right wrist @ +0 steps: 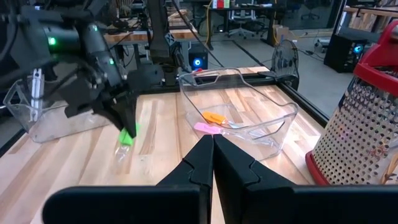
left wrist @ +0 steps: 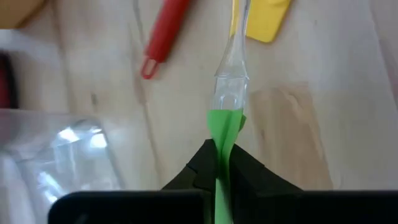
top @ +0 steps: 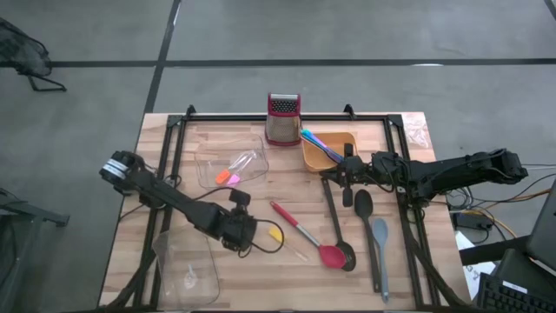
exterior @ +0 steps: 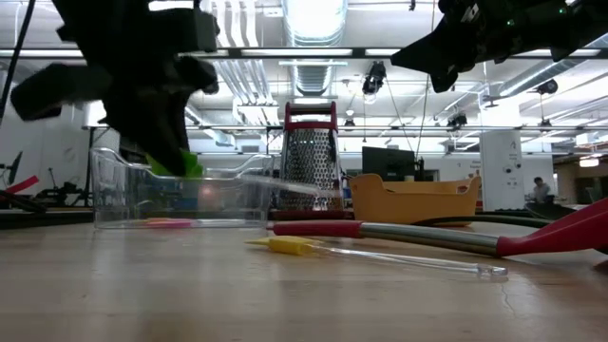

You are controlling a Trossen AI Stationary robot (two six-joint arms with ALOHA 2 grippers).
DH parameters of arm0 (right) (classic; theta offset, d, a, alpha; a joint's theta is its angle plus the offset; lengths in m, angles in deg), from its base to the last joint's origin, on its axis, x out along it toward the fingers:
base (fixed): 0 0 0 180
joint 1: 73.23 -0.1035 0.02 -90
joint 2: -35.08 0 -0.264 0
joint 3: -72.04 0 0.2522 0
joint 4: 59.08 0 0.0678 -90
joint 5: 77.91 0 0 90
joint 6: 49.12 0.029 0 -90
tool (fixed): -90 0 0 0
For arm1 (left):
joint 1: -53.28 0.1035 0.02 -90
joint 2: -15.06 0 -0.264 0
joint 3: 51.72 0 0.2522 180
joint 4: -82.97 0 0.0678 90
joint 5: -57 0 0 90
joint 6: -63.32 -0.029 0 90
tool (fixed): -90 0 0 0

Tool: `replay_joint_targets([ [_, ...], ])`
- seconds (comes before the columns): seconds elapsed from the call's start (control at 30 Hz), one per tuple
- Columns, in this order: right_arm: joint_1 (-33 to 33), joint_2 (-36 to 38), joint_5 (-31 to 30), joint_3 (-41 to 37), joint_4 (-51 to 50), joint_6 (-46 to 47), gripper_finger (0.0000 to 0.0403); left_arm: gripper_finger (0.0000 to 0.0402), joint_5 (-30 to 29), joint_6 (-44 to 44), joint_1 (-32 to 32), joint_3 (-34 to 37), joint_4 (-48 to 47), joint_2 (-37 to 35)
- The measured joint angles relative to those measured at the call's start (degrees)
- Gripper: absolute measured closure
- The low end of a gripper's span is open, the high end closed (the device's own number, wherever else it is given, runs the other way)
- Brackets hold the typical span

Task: Pick & Place Kitchen Items
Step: Put the green spatula into the top transparent bin

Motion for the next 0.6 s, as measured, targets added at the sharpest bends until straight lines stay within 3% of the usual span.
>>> replay_joint_targets([
  [0.33,0.0,0.0,0.01,0.0,-0.02,0.0,0.0394,0.0377,-11.31,1.46,-0.14,-0.99,-8.26,-10.65],
  [0.6,0.0,0.0,0.0,0.0,-0.04,0.0,0.0394,0.0373,-23.13,10.59,-0.09,-0.94,-20.53,-20.42],
])
